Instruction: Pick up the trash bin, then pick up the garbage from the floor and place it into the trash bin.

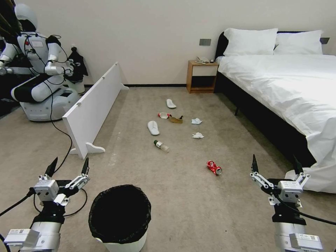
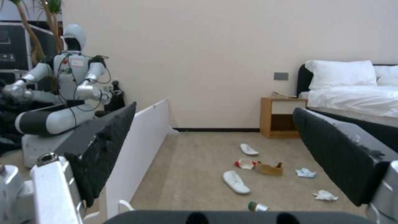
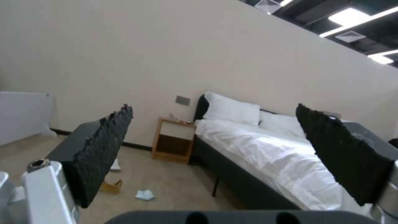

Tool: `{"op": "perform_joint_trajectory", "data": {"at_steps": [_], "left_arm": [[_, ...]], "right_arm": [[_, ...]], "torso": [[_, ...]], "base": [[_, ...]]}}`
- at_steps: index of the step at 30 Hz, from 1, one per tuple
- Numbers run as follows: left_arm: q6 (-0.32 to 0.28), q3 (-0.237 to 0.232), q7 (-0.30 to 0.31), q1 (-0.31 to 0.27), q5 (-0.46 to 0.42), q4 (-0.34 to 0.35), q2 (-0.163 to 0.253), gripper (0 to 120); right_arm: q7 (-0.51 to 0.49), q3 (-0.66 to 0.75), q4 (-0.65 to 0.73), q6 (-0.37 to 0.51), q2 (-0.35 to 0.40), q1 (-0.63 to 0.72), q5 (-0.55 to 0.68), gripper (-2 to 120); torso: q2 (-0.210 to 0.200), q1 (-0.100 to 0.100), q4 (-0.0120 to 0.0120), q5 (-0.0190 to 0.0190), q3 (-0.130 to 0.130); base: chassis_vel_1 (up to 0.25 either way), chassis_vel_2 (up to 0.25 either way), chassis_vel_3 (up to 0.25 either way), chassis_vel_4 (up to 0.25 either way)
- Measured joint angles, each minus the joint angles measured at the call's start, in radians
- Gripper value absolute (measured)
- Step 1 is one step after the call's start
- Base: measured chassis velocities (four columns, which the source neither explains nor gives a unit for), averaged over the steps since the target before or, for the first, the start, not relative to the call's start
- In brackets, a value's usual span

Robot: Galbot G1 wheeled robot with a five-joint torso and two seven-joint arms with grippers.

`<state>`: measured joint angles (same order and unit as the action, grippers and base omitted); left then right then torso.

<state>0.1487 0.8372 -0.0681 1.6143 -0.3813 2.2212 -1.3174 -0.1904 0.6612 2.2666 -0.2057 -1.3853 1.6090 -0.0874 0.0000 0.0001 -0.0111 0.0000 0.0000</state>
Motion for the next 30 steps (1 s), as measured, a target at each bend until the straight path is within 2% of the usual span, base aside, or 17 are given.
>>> {"op": "perform_joint_trajectory", "data": {"at_steps": [11,14,18,20,23,25,26,28,30], "left_arm": [[-0.014,0.023,-0.032,0.046,-0.013,0.019,-0.025,100],[-0.042,0.032,-0.039,0.077,-0.006,0.036,-0.042,100],[-0.074,0.028,-0.04,0.107,0.008,0.039,-0.042,100],[-0.107,0.021,-0.04,0.131,0.01,0.051,-0.037,100],[-0.12,0.019,-0.04,0.139,0.011,0.054,-0.034,100],[-0.165,0.019,-0.041,0.152,0.002,0.056,-0.021,100],[-0.165,0.019,-0.041,0.152,0.002,0.056,-0.021,100],[-0.233,0.021,-0.03,0.158,-0.012,0.051,0.016,100],[-0.253,0.02,-0.022,0.157,-0.018,0.047,0.029,100]], "right_arm": [[-0.001,0.032,0.028,0.009,0.011,0.003,0.008,100],[-0.009,0.043,0.048,0.045,0.02,0.002,0.024,100],[-0.007,0.039,0.057,0.068,0.026,0.007,0.044,100],[0.013,0.035,0.062,0.08,0.028,0.021,0.071,100],[0.031,0.037,0.062,0.081,0.029,0.026,0.086,100],[0.069,0.052,0.051,0.07,0.026,0.037,0.115,100],[0.069,0.052,0.051,0.07,0.026,0.037,0.115,100],[0.074,0.061,0.043,0.065,0.011,0.046,0.126,100],[0.075,0.063,0.04,0.062,0.004,0.048,0.126,100]], "torso": [[0.0,0.0,0.0,0.0,0.0],[0.0,0.0,0.0,0.0001,0.0],[0.0,0.0,0.0,-0.0001,0.0],[0.0,0.0,0.0,0.0001,0.0],[0.0,0.0,0.0,0.0001,0.0],[0.0,0.0,0.0,0.0,0.0],[0.0,0.0,0.0,0.0,0.0],[0.0,0.0,0.0,0.0,0.0],[0.0,0.0,0.0,0.0,0.0]], "base": [[0.0,0.0,0.0,0.0],[0.0,0.0,0.0,0.0],[0.0,0.0,0.0,0.0],[0.0,0.0,0.0,0.0],[0.0,0.0,0.0,0.0],[0.0,0.0,0.0,0.0],[0.0,0.0,0.0,0.0],[0.0,0.0,0.0,0.0],[0.0,0.0,0.0,0.0]]}}
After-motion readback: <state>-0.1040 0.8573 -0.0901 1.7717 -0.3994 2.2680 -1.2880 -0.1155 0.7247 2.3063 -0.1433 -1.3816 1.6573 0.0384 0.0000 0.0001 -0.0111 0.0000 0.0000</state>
